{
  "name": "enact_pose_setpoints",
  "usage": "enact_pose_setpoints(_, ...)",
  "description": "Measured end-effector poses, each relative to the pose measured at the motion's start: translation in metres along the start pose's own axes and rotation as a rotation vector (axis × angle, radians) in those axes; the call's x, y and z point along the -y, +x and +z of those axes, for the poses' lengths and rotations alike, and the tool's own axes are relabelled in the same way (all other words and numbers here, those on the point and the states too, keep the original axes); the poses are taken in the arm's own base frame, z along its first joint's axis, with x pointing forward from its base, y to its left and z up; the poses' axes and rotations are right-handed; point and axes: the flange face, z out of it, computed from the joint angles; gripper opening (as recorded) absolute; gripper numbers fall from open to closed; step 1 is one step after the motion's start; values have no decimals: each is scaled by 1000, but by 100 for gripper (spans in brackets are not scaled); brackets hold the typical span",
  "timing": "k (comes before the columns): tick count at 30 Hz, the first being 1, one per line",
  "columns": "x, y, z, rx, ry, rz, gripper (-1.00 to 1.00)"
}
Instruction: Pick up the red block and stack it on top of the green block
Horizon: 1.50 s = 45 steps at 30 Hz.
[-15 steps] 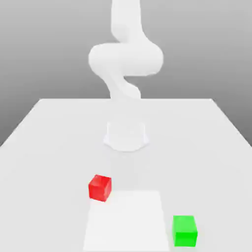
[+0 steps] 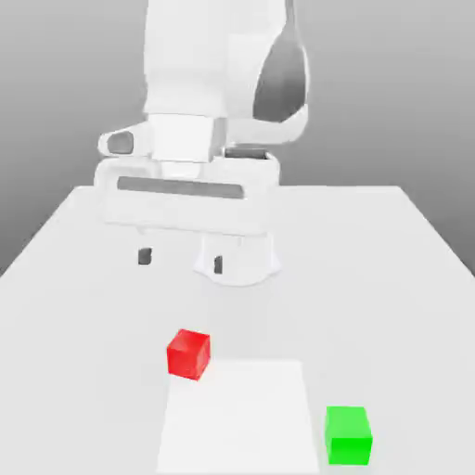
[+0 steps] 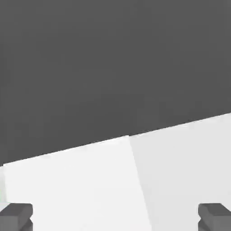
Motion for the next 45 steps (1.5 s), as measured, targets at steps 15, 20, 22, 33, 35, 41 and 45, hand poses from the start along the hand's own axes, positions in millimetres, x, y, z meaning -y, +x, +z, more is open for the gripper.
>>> enact_pose_setpoints(15,-54,-26,134,87,-106,60,-100)
enact_pose_setpoints(20,-50,-22,105,87,-106,61,-100)
enact_pose_setpoints(22,-48,-21,90,87,-106,61,-100)
enact_pose_setpoints(33,103,-86,55,105,-94,-238,-100)
enact_pose_setpoints(35,135,-108,51,107,-90,-297,-100)
enact_pose_setpoints(41,176,-145,83,109,-85,-368,-100)
enact_pose_setpoints(45,173,-147,104,109,-85,-369,100)
